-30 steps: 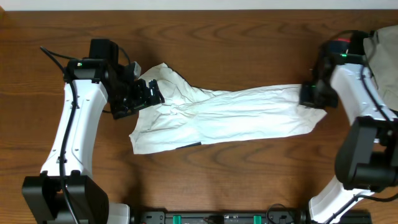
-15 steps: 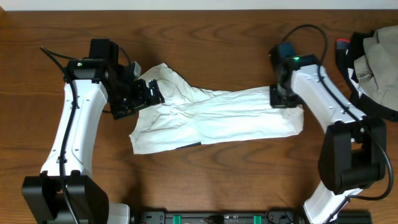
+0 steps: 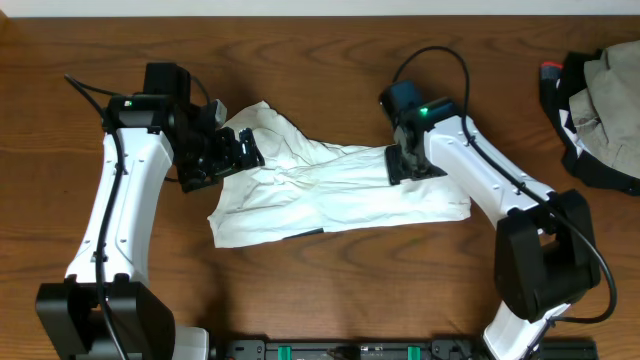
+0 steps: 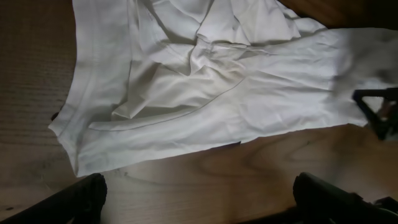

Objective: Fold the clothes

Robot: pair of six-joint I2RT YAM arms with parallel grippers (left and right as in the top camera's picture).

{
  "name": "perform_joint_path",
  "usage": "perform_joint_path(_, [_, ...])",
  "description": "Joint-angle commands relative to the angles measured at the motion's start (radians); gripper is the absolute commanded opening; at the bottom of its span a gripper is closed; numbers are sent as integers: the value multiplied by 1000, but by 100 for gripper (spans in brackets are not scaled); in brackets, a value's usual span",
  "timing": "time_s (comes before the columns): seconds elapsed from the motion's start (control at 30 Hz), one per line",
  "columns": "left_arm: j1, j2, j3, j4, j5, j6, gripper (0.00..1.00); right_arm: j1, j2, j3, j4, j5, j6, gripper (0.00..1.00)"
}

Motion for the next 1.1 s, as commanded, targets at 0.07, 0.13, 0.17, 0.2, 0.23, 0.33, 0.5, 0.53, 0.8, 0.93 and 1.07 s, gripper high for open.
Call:
perform_joint_path(0.07, [1,-9,10,-6,-12,21,98,20,-23,0,-3,-19,8,75])
perform_joint_path(0.13, [1,-9,10,-6,-12,21,98,18,-23,0,-3,-15,8,77])
perform_joint_path(0.17, [1,-9,10,-6,-12,21,98,13,-23,0,-3,-9,9,80])
perform_joint_path(0.2, [1,-9,10,-6,-12,21,98,3,-24,2,-4,-6,9,81])
perform_joint_path(0.23, [1,-9,10,-6,-12,21,98,-12,-27,6,-7,-2,10,83])
perform_joint_path(0.33, [1,-9,10,-6,-12,21,98,-71,-36,27,-17,0,18,87])
perform_joint_path(0.5, [1,-9,10,-3,-12,22,98,-242,-55,128,-69,-44,4,94])
perform_joint_path(0.53, [1,-9,10,-2,-12,22,98,-274,-55,146,-73,-72,-21,94])
perform_joint_path(0.8, [1,-9,10,-2,-12,21,98,-530,-47,127,-38,-444,-161,93])
perform_joint_path(0.93, [1,-9,10,-2,-12,22,98,-583,-45,75,0,-606,-219,94])
perform_joint_path(1.07, [0,-9,10,-2,-12,22,98,-584,-45,17,55,-610,-217,95])
